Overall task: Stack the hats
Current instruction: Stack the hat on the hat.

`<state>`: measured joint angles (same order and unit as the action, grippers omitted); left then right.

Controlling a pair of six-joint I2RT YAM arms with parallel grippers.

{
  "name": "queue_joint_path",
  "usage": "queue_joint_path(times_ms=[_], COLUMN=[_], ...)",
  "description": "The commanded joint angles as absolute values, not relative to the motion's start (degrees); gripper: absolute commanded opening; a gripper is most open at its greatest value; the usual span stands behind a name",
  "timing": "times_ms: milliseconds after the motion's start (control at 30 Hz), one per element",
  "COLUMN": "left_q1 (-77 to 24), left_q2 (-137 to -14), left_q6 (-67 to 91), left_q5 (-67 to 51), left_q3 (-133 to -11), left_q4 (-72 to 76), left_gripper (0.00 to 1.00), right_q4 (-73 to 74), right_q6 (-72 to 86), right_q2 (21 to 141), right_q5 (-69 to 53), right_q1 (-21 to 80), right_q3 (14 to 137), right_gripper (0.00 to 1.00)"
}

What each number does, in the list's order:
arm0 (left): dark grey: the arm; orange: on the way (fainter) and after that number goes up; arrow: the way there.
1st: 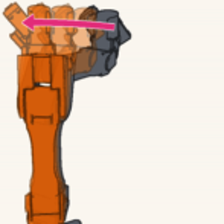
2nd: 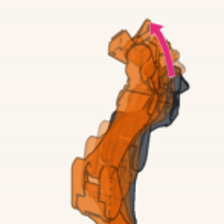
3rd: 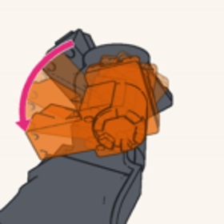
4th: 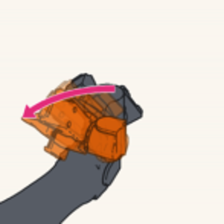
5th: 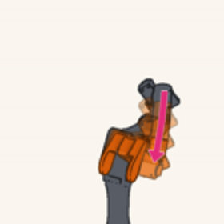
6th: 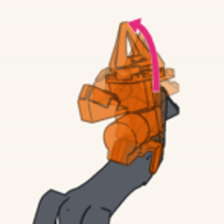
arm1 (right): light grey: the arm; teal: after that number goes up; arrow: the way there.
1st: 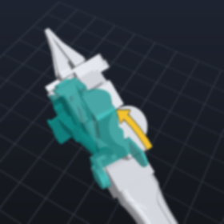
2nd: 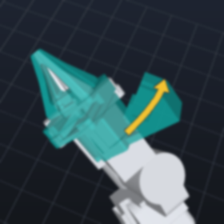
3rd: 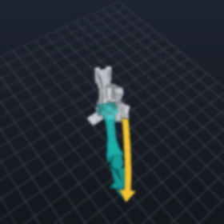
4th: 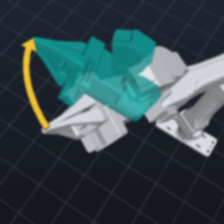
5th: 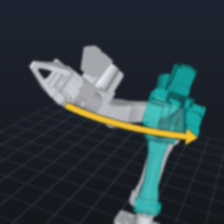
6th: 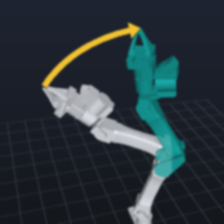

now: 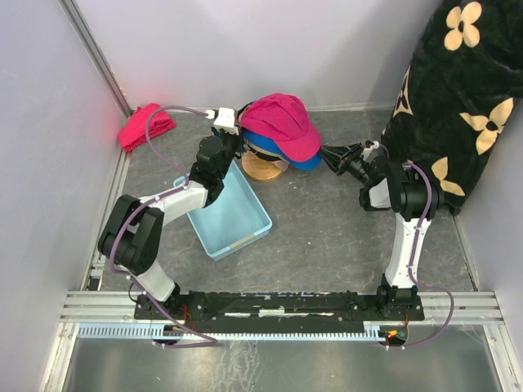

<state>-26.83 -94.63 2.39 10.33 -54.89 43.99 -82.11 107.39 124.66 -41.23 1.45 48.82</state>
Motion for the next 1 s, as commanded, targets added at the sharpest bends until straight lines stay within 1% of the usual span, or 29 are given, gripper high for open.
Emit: queue_joint_path(times_ms=[0, 133, 233, 300, 367, 467, 533, 633, 767, 833, 967], left_q1=[-26.5, -26.4, -26.4, -26.2, -26.1, -26.2, -26.2, -26.1, -26.2, -26.1, -26.1], left_q2=[-97.1, -96.9, -96.8, -96.8, -96.7, -96.7, -96.7, -96.6, -95.3, -94.5, -93.1], left_q6=[3.4, 3.5, 2.7, 2.6, 2.5, 2.7, 3.0, 3.6, 4.2, 4.3, 5.2], left_q5=[9.3, 9.7, 9.9, 10.0, 9.2, 7.1, 5.5, 4.2, 4.8, 5.3, 5.5], left_q3=[-53.0, -52.5, -52.4, -52.7, -52.8, -52.7, -52.7, -52.5, -51.4, -51.3, -50.4], left_q4=[34.9, 35.4, 35.5, 35.3, 35.5, 36.2, 36.3, 36.0, 35.7, 34.9, 34.3], left_gripper=[0.03, 0.04, 0.05, 0.06, 0.09, 0.16, 0.21, 0.33, 0.45, 0.47, 0.49], right_q4=[-81.6, -79.9, -73.1, -63.4, -49.3, -36.2, -33.7, -34.8, -32.7, -29.9, -25.8], right_q6=[104.5, 101.7, 96.3, 89.5, 79.7, 71.0, 69.1, 69.5, 67.2, 65.2, 62.4], right_q2=[123.1, 119.1, 112.8, 107.0, 101.3, 95.8, 95.8, 97.8, 97.9, 97.7, 98.4], right_q5=[-39.9, -39.7, -40.4, -40.2, -39.6, -38.2, -38.4, -39.5, -39.0, -38.6, -38.1], right_q1=[-0.3, -1.3, -1.6, -1.6, -1.6, -1.6, -1.6, -1.4, -0.3, 0.2, 1.3], right_q3=[47.0, 46.2, 47.0, 47.6, 49.2, 53.0, 55.7, 59.4, 63.7, 66.5, 71.6], right_gripper=[0.35, 0.35, 0.36, 0.36, 0.39, 0.44, 0.46, 0.48, 0.51, 0.51, 0.52])
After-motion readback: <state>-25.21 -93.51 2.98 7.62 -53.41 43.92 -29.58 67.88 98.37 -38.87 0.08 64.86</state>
